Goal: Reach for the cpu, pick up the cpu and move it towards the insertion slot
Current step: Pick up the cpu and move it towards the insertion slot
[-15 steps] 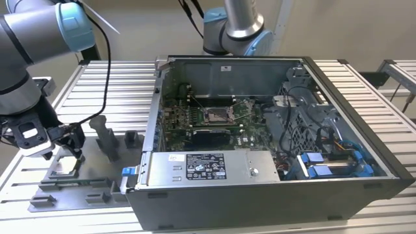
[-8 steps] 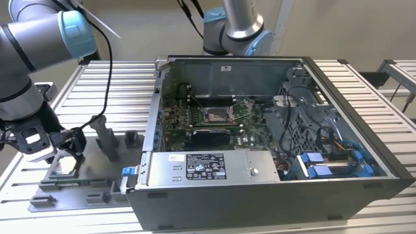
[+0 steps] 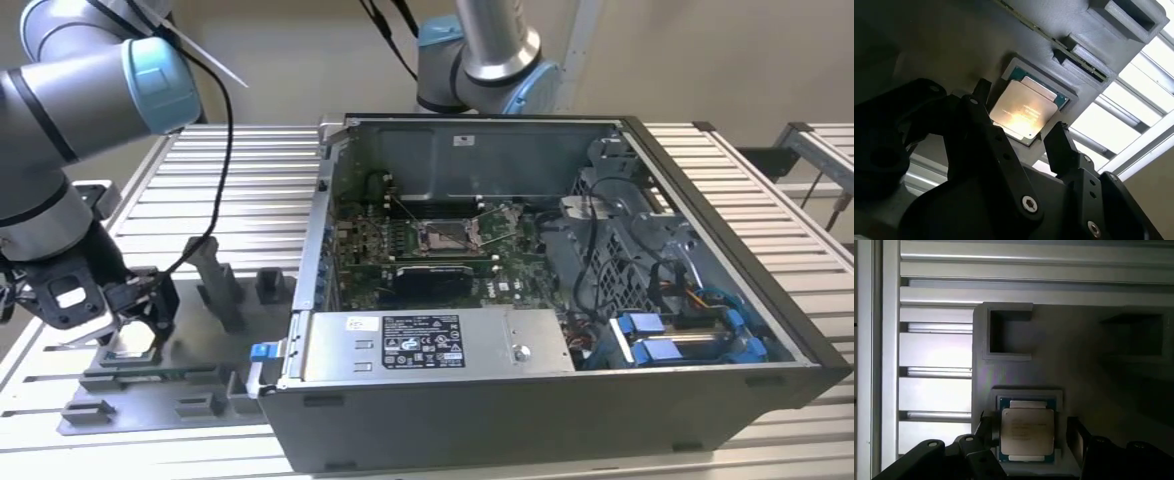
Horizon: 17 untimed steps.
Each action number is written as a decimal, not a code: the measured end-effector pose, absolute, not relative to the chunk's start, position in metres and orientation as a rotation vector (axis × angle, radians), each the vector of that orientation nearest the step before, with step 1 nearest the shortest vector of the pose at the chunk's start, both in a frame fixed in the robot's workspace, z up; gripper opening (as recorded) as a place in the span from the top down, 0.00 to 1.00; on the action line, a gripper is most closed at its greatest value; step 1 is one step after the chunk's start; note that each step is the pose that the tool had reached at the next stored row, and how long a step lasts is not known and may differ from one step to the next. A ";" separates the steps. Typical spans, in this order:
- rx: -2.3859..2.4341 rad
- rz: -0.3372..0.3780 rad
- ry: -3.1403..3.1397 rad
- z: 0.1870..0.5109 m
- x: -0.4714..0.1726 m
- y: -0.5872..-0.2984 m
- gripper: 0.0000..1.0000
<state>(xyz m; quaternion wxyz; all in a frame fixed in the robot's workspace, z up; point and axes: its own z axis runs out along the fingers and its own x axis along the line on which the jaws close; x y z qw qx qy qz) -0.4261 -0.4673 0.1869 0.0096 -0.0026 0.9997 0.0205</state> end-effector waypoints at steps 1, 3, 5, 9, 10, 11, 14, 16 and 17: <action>-0.005 0.064 3.122 0.186 -0.426 -0.467 0.00; -0.001 0.064 3.122 0.185 -0.426 -0.467 0.00; -0.001 0.064 3.122 0.185 -0.426 -0.468 0.00; -0.001 0.064 3.122 0.185 -0.426 -0.468 0.00; -0.001 0.064 3.122 0.185 -0.426 -0.468 1.00; -0.001 0.064 3.122 0.185 -0.426 -0.468 1.00; -0.001 0.063 3.122 0.185 -0.426 -0.468 1.00; 0.000 0.064 3.122 0.185 -0.426 -0.468 1.00; 0.001 0.064 3.122 0.187 -0.426 -0.468 1.00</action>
